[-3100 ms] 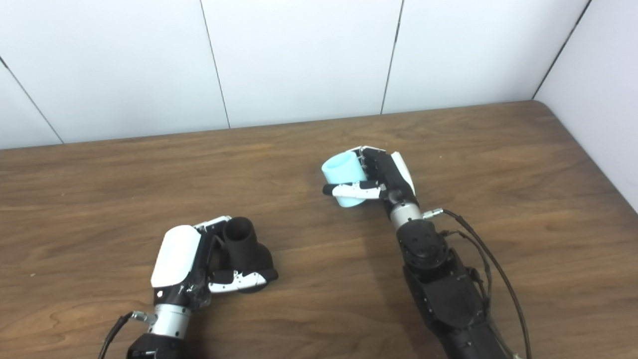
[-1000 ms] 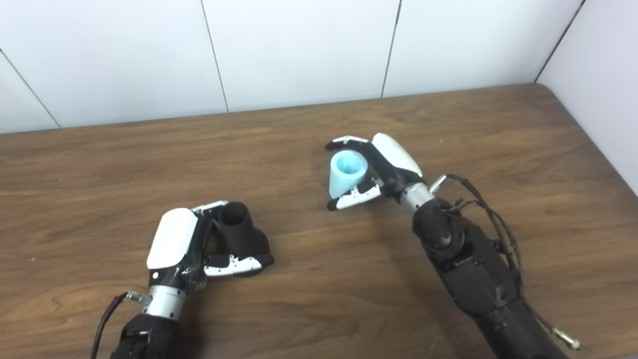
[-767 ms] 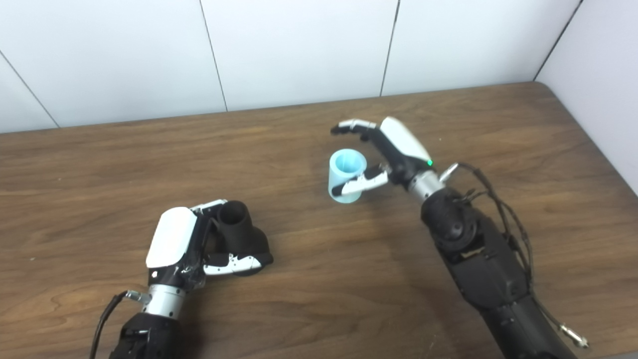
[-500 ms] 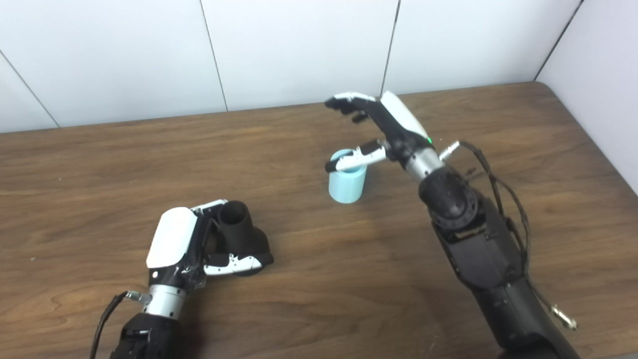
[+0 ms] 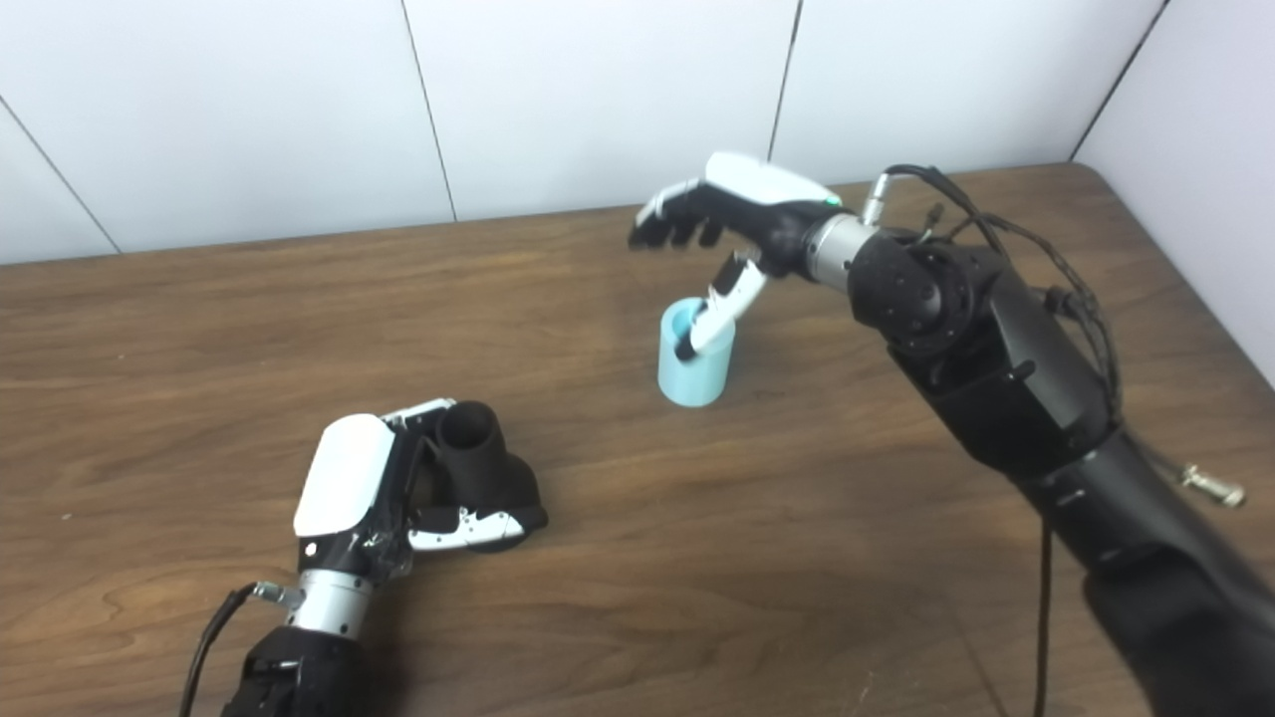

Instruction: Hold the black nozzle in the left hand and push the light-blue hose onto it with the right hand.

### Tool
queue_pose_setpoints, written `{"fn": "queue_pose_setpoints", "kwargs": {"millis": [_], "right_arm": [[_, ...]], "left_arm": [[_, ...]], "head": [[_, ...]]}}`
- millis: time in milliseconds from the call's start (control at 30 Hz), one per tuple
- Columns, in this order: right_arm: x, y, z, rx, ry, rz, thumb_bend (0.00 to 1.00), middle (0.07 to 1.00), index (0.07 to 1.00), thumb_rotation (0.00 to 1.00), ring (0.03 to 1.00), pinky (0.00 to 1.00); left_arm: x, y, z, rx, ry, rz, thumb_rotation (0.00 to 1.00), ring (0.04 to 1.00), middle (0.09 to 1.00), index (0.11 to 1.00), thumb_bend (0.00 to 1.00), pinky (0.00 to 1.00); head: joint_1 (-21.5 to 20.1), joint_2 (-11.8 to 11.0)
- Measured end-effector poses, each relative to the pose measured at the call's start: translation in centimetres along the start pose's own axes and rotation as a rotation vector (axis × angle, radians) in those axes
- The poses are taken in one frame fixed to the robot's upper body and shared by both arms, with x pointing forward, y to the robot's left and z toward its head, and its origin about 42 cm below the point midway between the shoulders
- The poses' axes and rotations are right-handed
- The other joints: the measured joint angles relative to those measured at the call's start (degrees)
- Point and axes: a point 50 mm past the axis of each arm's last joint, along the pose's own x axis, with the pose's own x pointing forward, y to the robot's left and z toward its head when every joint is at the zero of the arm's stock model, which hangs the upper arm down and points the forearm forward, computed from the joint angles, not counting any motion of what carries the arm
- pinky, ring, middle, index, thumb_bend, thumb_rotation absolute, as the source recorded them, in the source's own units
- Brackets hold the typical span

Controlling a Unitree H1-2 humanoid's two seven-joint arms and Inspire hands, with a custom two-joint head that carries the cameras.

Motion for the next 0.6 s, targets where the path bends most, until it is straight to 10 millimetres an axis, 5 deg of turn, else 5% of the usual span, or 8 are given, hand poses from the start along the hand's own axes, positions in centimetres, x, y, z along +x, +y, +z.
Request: {"fn": "queue_pose_setpoints", "kwargs": {"millis": [333,600], "right_arm": [[0.3,0.3,1.5,-0.044,0.013,0.096,1.0,0.838,0.75,0.07,0.776,0.65],[0.2,1.0,1.3,-0.082,0.043,0.088,1.0,0.833,0.736,0.09,0.71,0.57]], "left_arm": [[0.0,-0.1,0.1,-0.001,0.0,0.0,0.0,0.548,0.431,0.505,0.52,0.57],[0.0,-0.1,0.2,-0.003,0.0,0.001,0.0,0.549,0.427,0.507,0.52,0.57]], "head": [[-0.09,-0.09],[-0.18,-0.09]]}}
